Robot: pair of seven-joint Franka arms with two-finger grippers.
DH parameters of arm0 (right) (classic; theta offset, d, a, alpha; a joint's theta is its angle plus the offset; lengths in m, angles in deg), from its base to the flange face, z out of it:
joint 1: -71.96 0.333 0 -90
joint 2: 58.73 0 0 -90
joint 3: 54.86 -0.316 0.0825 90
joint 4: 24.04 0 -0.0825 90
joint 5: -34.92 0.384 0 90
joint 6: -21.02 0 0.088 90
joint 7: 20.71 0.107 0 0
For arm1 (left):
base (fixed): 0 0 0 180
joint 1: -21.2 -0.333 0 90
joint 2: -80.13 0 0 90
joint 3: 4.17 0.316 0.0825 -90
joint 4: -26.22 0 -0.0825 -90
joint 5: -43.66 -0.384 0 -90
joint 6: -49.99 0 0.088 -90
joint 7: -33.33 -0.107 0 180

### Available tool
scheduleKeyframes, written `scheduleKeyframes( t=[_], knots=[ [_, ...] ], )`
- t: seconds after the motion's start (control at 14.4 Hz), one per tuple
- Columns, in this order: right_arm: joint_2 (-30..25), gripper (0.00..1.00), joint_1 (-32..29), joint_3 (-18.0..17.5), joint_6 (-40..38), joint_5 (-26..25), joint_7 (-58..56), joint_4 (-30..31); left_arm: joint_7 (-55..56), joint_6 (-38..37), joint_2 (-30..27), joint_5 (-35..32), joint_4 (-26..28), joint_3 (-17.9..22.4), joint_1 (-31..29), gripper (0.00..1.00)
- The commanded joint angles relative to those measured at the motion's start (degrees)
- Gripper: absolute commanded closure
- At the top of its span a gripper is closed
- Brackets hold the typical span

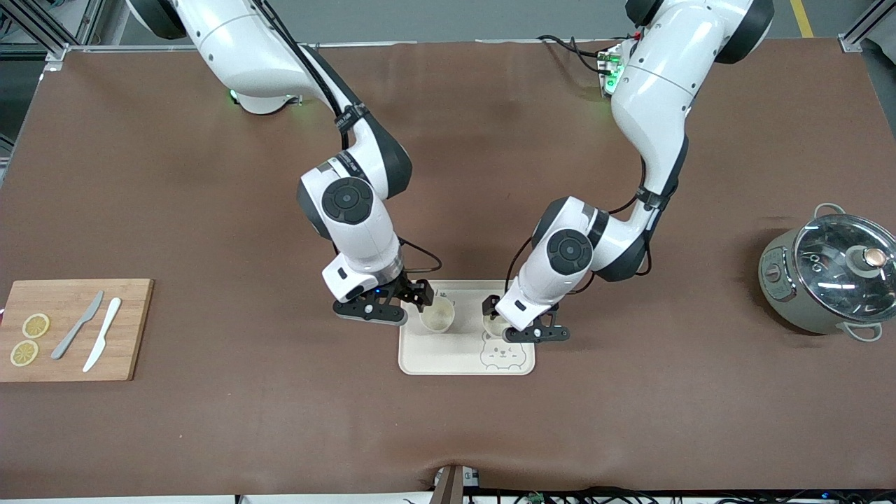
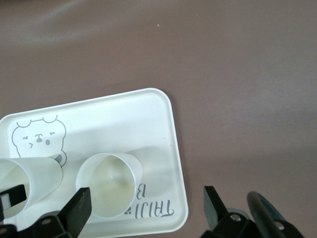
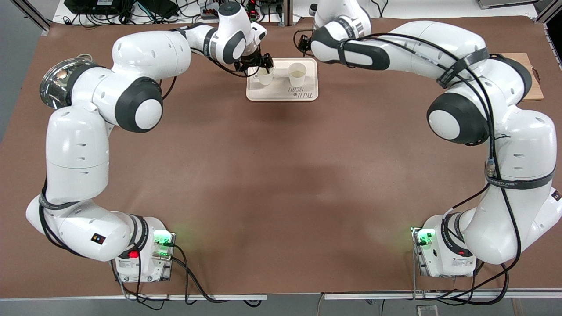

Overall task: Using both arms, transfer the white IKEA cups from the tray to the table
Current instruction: 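Lower both grippers around the two white cups and close them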

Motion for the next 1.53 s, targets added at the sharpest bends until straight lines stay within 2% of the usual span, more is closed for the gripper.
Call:
scheduleKeyframes(
  t=[0.0,0.14,0.35,0.42,0.49,0.62,1.11,1.18,1.32,1.39,1.46],
  knots=[
    [3.12,0.00,1.39,0.65,2.35,-1.33,2.25,-1.70,1.03,0.82,-0.76,-1.37,0.88,0.10,-0.28,0.00],
    [4.09,0.00,1.39,0.74,2.88,-1.60,2.25,-1.70,1.03,0.91,-0.67,-1.37,0.97,0.19,-0.29,0.00],
    [5.50,0.00,1.65,0.65,2.97,-4.67,2.43,-1.70,1.81,2.57,-0.06,-0.76,0.88,0.19,-0.37,0.00],
    [6.03,0.00,1.83,0.65,3.23,-4.68,2.51,-1.79,5.74,2.49,-0.14,0.29,1.14,0.10,-0.55,0.88],
    [6.29,0.00,1.92,0.65,4.10,-4.68,2.86,-1.70,8.39,2.40,-0.40,-1.27,2.28,0.27,-0.11,1.00],
    [7.26,0.00,2.62,0.74,5.42,-4.76,4.18,-1.79,9.11,2.58,-0.41,-6.54,2.20,0.19,-0.28,1.00],
    [9.19,0.00,3.15,0.74,8.50,-4.76,4.97,-1.79,9.21,2.05,-1.02,-6.82,2.64,0.19,-0.55,1.00],
    [9.63,0.00,3.15,0.74,9.11,-4.76,5.76,-1.79,9.29,1.35,-2.85,-6.82,4.03,0.19,-0.72,1.00],
    [9.90,0.00,3.15,0.74,10.08,-4.76,6.21,-1.79,9.03,0.82,-9.34,-6.82,10.95,0.19,-1.16,1.00],
    [9.98,0.05,3.15,0.65,10.09,-4.76,6.21,-1.79,8.51,0.64,-13.55,-6.82,14.99,0.19,-2.64,1.00],
    [9.99,0.24,3.15,0.65,10.09,-4.76,6.21,-1.79,7.89,0.56,-17.59,-6.82,18.60,-0.07,-3.70,1.00]
  ],
)
